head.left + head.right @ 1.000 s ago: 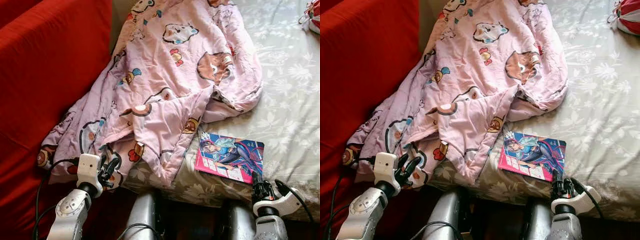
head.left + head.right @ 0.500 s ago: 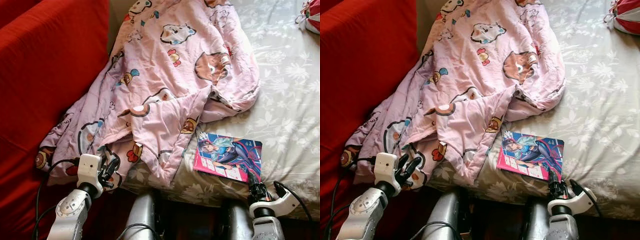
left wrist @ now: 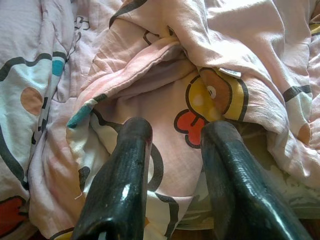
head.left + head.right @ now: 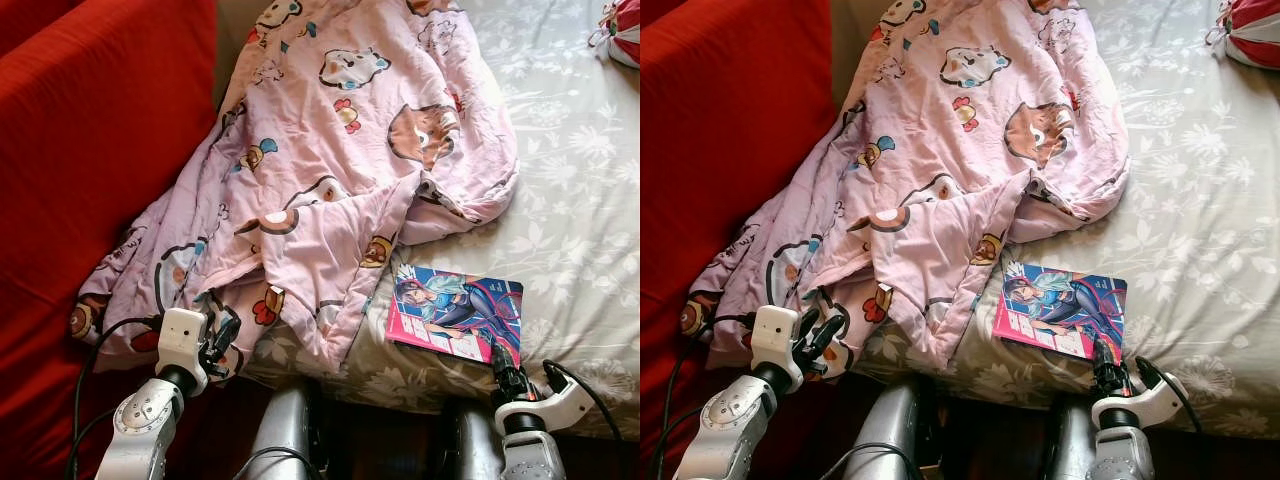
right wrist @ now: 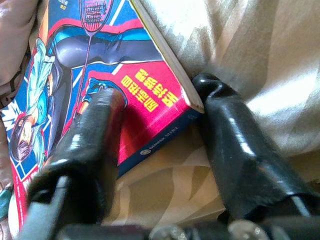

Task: Clean up the room

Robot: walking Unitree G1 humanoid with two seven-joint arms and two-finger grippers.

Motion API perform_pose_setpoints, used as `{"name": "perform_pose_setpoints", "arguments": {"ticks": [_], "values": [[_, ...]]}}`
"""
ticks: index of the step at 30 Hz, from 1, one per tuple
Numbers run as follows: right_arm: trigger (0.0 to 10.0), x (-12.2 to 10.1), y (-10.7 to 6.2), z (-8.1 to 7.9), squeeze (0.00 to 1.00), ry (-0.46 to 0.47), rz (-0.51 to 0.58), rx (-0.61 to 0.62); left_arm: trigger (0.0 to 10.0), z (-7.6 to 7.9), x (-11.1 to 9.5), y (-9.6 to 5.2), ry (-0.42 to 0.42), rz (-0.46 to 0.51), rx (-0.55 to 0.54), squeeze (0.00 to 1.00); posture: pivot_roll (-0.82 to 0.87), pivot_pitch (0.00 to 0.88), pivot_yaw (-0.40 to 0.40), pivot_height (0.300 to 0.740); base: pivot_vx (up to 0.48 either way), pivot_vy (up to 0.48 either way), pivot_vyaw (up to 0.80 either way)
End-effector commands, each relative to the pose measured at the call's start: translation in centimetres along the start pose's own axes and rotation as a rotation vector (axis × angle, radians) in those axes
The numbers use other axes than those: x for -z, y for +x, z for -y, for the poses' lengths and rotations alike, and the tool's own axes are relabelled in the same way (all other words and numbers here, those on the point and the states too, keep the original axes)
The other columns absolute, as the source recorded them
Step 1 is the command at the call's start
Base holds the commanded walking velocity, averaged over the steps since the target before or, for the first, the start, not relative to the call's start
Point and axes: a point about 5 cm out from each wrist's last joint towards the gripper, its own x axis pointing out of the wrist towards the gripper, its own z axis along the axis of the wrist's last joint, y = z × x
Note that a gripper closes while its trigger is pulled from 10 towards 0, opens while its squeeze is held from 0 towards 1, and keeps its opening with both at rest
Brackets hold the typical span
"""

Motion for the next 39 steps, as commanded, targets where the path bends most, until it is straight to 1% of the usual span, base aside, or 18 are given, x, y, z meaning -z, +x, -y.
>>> {"name": "perform_pose_setpoints", "arguments": {"ticks": [1, 11, 16, 19, 22, 26, 30, 32, 33, 35, 36, 37, 39], "values": [[0.0, 2.1, -0.7, 0.0, 0.00, 0.031, -0.076, 0.010, 10.0, -0.5, 1.0, -0.7, 0.019, -0.042, -0.006, 0.00, 0.17, 0.210, 0.211, 0.601, 0.000, 0.000, 0.00], [0.0, 2.2, -0.5, -0.3, 0.00, 0.034, -0.077, 0.004, 10.0, -0.4, 1.0, -0.6, 0.024, -0.040, -0.010, 0.00, 0.17, 0.209, 0.207, 0.601, 0.000, 0.000, 0.00], [0.0, 2.2, -0.3, -0.8, 0.00, 0.035, -0.072, -0.018, 10.0, -0.3, 1.0, -0.5, 0.016, -0.040, -0.011, 0.00, 0.17, 0.209, 0.203, 0.601, 0.000, 0.000, 0.00], [0.0, 2.2, -0.1, -1.2, 0.00, 0.020, -0.058, -0.032, 10.0, -0.2, 1.1, -0.4, 0.012, -0.038, -0.012, 0.00, 0.16, 0.201, 0.193, 0.601, 0.000, 0.000, 0.00], [0.0, 2.0, 0.2, -1.8, 0.00, 0.018, -0.028, -0.058, 10.0, 0.0, 1.1, -0.2, 0.005, -0.034, -0.015, 0.00, 0.15, 0.199, 0.185, 0.601, 0.000, 0.000, 0.00], [0.0, 1.6, 0.4, -2.2, 0.00, -0.005, 0.029, -0.047, 10.0, 0.4, 1.2, 0.0, -0.004, -0.030, -0.016, 0.00, 0.14, 0.193, 0.172, 0.601, 0.000, 0.000, 0.00], [0.0, 1.0, 0.6, -2.5, 0.00, 0.023, 0.085, -0.043, 10.0, 0.5, 1.3, 0.2, -0.010, -0.027, -0.023, 0.00, 0.13, 0.186, 0.162, 0.601, 0.000, 0.000, 0.00], [0.0, 0.7, 0.7, -2.8, 0.00, 0.021, 0.109, -0.043, 10.0, 0.5, 1.3, 0.3, -0.014, -0.025, -0.027, 0.00, 0.13, 0.180, 0.157, 0.601, 0.000, 0.000, 0.00], [0.0, 0.5, 0.7, -2.9, 0.00, 0.012, 0.120, -0.045, 10.0, 0.6, 1.3, 0.4, -0.015, -0.024, -0.028, 0.00, 0.12, 0.179, 0.156, 0.601, 0.000, 0.000, 0.00], [0.0, -0.1, 1.0, -3.8, 0.00, -0.038, 0.162, -0.065, 10.0, 0.6, 1.3, 0.7, -0.019, -0.016, -0.037, 0.00, 0.11, 0.164, 0.143, 0.601, 0.000, 0.000, 0.00], [0.0, -0.1, 1.0, -3.8, 0.00, -0.038, 0.162, -0.065, 10.0, 0.6, 1.3, 0.7, -0.019, -0.016, -0.037, 0.00, 0.11, 0.164, 0.143, 0.601, 0.000, 0.000, 0.00], [0.0, -0.5, 1.1, -4.8, 0.00, -0.101, 0.173, -0.117, 10.0, 0.7, 1.2, 1.0, -0.027, -0.010, -0.042, 0.00, 0.10, 0.153, 0.135, 0.601, 0.000, 0.000, 0.00], [0.0, -0.7, 1.2, -5.5, 0.00, -0.140, 0.178, -0.154, 10.0, 0.8, 1.2, 1.1, -0.029, -0.007, -0.044, 0.00, 0.10, 0.148, 0.129, 0.601, 0.000, 0.000, 0.00]]}}
